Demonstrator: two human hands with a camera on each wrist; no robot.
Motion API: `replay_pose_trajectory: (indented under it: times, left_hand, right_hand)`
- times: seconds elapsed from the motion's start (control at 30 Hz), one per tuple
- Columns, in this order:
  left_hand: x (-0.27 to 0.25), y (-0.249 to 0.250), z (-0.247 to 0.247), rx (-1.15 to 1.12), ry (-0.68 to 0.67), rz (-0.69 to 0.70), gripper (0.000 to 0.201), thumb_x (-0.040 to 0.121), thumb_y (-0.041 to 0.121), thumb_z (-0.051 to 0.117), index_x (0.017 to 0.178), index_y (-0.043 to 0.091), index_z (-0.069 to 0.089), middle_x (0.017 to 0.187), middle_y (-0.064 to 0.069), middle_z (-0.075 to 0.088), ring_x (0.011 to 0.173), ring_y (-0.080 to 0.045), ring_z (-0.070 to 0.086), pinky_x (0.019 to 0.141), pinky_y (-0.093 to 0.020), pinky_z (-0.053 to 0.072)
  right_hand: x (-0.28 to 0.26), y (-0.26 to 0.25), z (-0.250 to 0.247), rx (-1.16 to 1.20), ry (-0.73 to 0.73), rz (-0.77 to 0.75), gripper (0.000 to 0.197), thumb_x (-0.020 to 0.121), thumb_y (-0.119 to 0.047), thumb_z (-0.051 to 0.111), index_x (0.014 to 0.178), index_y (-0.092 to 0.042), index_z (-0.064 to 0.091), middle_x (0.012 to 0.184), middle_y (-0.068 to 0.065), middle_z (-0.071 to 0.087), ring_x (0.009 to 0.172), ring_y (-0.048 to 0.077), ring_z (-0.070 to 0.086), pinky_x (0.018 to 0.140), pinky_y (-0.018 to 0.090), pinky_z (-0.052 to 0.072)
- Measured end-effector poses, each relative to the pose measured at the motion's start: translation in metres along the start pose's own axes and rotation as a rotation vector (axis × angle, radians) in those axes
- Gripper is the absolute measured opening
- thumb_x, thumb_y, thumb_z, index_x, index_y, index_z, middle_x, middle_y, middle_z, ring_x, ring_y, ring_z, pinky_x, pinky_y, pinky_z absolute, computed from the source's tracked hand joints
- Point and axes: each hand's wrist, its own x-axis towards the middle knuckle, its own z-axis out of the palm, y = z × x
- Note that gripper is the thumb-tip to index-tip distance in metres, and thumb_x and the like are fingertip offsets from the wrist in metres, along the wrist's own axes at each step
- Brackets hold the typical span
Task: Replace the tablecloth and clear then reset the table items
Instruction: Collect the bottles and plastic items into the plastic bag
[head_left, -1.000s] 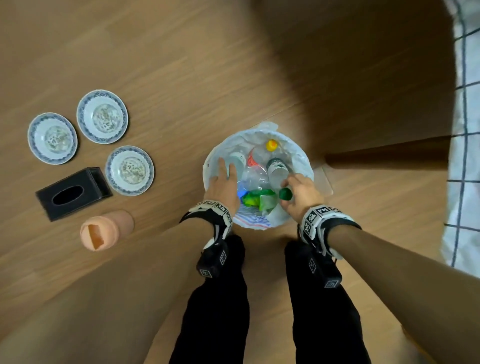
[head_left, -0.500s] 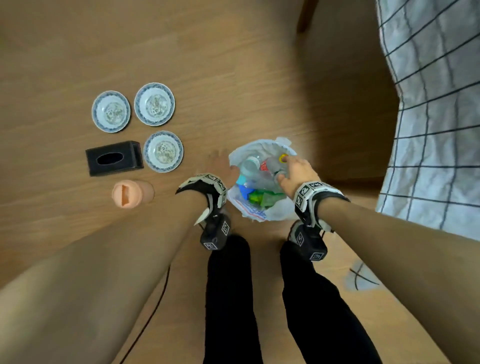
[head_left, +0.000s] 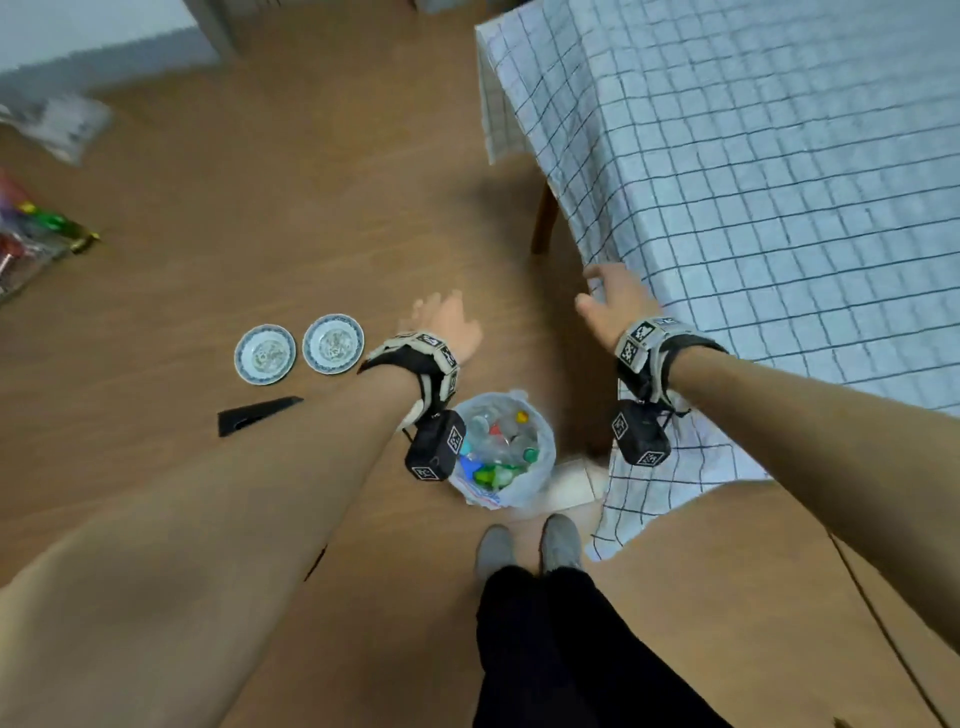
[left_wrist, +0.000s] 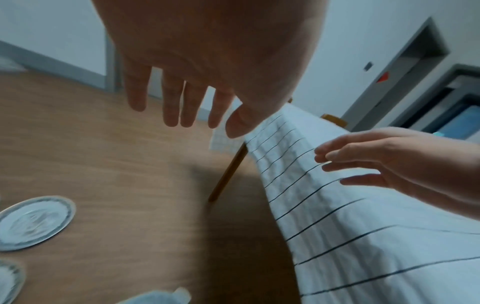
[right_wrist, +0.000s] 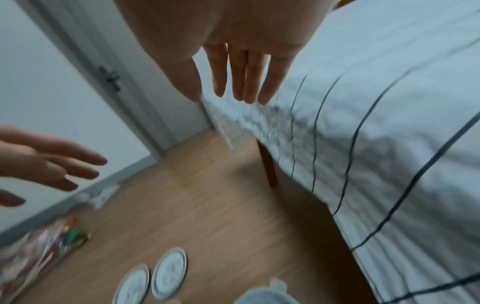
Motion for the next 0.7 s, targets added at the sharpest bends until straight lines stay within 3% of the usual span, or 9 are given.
replay_pose_trajectory:
  times: [0.13, 0.33, 0.5, 0.63, 0.7]
  left_hand:
    - [-0.014, 0.074, -0.062, 0.090, 0.063, 0.133, 0.051, 0.092, 0.034, 0.042, 0.141, 0.018, 0.043, 0.139, -0.011, 0.048, 0.127, -0.032, 0.044, 0.098, -0.044, 0.039]
    - [-0.028, 0.205, -0.109, 0.154, 0.093, 0.291, 0.049, 0.096, 0.037, 0.037, 0.139, 0.015, 0.044, 0.138, -0.013, 0.049, 0.122, -0.035, 0.048, 0.096, -0.046, 0.044]
    - [-0.040, 0.329, -0.102, 0.263, 0.122, 0.375, 0.056, 0.096, 0.041, 0.036, 0.146, 0.015, 0.036, 0.146, -0.014, 0.041, 0.129, -0.036, 0.042, 0.100, -0.049, 0.042]
    - [-0.056, 0.429, -0.072, 0.249, 0.120, 0.373, 0.055, 0.099, 0.042, 0.030, 0.145, 0.013, 0.038, 0.148, -0.016, 0.040, 0.131, -0.037, 0.040, 0.105, -0.052, 0.038]
    - [-0.066, 0.480, -0.057, 0.266, 0.098, 0.353, 0.055, 0.101, 0.042, 0.026, 0.144, 0.011, 0.038, 0.146, -0.019, 0.041, 0.129, -0.040, 0.042, 0.105, -0.053, 0.038]
  right_hand:
    - [-0.014, 0.009, -0.091, 0.095, 0.137, 0.076, 0.043, 0.090, -0.028, 0.056, 0.131, -0.013, 0.054, 0.135, 0.006, 0.054, 0.123, 0.024, 0.052, 0.100, 0.034, 0.040]
    - [-0.040, 0.076, -0.217, 0.042, 0.249, 0.141, 0.044, 0.092, -0.026, 0.055, 0.134, -0.013, 0.051, 0.140, 0.006, 0.049, 0.124, 0.025, 0.050, 0.098, 0.036, 0.042]
    - [-0.055, 0.175, -0.300, -0.022, 0.304, 0.195, 0.044, 0.092, -0.025, 0.054, 0.135, -0.015, 0.051, 0.140, 0.007, 0.048, 0.121, 0.026, 0.051, 0.089, 0.034, 0.043]
    - [-0.067, 0.260, -0.356, -0.063, 0.273, 0.201, 0.044, 0.093, -0.025, 0.055, 0.135, -0.015, 0.051, 0.141, 0.009, 0.046, 0.124, 0.028, 0.049, 0.096, 0.038, 0.044]
    - [-0.079, 0.300, -0.386, -0.057, 0.262, 0.221, 0.043, 0.092, -0.025, 0.056, 0.134, -0.016, 0.052, 0.140, 0.008, 0.047, 0.120, 0.029, 0.052, 0.094, 0.038, 0.046]
